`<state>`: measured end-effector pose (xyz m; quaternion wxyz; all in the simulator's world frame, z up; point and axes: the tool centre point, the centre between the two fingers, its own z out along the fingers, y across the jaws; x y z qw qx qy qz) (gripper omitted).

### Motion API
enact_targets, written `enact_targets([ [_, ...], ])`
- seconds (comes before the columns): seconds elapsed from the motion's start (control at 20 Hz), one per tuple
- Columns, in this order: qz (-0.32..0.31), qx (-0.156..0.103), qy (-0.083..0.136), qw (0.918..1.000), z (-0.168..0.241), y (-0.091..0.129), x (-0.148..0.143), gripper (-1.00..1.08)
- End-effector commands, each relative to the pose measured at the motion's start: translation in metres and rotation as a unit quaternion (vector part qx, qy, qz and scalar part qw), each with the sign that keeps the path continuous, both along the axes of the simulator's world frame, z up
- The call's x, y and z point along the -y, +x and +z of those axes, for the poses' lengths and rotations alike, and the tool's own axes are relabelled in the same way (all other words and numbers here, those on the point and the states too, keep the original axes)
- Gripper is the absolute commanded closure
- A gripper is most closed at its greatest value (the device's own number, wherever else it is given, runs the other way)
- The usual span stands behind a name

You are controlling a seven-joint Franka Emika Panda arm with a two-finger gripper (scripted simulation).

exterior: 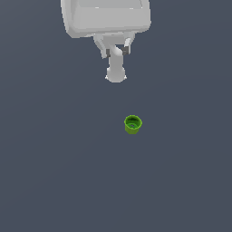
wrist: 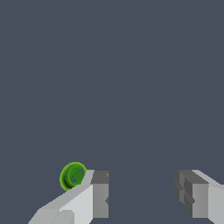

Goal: Pick up the object and move it to a goal position.

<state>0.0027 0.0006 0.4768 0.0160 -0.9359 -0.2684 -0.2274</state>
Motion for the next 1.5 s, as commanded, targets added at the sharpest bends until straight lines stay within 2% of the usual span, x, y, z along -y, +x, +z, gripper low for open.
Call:
enact_targets([
  [0.0,0.020,0.011,0.010,0.9997,0.012,-0.003,0.005,-0.20],
  [0.35,0.074,0.035,0.044,0.9956,0.031,-0.007,0.020,-0.20],
  [0.7,0.128,0.048,0.083,0.9871,0.026,-0.006,0.035,-0.20],
  [1.05,0.182,0.050,0.125,0.9741,-0.003,0.002,0.045,-0.20],
  [1.45,0.242,0.038,0.174,0.9539,-0.064,0.014,0.043,-0.20],
])
